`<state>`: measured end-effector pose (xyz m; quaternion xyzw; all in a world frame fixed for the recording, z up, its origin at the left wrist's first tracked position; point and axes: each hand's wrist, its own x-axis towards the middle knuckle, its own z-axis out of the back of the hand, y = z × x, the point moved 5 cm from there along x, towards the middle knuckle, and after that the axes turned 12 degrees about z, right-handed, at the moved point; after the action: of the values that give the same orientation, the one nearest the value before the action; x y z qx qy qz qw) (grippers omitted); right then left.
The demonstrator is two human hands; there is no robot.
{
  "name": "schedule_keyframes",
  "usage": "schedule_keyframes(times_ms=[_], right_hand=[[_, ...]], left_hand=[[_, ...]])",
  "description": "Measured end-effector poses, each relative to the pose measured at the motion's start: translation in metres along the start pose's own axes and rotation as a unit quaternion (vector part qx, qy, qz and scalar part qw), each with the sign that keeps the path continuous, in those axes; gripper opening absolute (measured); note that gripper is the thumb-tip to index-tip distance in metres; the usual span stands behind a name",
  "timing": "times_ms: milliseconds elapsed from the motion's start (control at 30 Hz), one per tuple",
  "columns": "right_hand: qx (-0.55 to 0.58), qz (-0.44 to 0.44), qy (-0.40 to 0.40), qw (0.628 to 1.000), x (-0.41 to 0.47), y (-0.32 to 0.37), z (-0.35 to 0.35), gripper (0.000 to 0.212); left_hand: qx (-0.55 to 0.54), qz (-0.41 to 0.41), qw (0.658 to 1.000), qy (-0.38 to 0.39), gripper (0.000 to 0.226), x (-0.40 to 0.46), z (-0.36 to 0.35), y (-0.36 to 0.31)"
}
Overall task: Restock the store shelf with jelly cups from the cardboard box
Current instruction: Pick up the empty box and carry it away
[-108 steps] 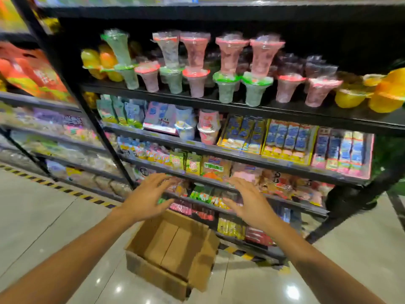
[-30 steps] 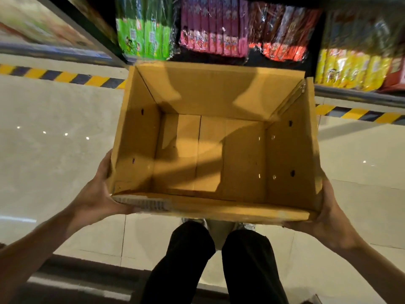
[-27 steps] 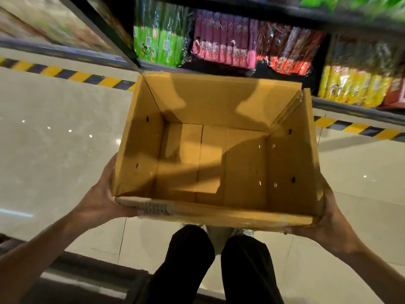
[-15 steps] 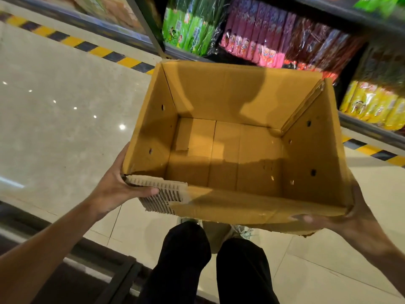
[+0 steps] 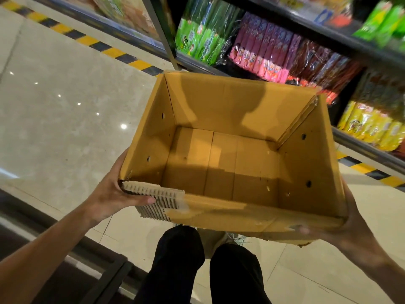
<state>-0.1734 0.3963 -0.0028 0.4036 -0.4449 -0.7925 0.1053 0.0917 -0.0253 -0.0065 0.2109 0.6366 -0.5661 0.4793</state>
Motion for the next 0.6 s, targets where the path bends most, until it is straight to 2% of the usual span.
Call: schedule_keyframes(times_ms=[167,300,600], right_hand=[[-0.015,-0.009,0.054,0.998,-0.012,0.044,-0.01,0.142],[-0.02,0.0,0.134,0.991,-0.014,0.107,-0.035,0.147],[-0.015,0.112,0.256,0.96,-0.02,0.318,-0.135,0.134]], left_hand=[[-0.018,-0.007,0.999,-0.036,0.123,-0.081,0.022,0.005],[-0.07,-0.005,0.994,-0.087,0.121,-0.159,0.058,0.007],[-0.191,-0.011,0.957,-0.218,0.11,-0.325,0.162,0.024]])
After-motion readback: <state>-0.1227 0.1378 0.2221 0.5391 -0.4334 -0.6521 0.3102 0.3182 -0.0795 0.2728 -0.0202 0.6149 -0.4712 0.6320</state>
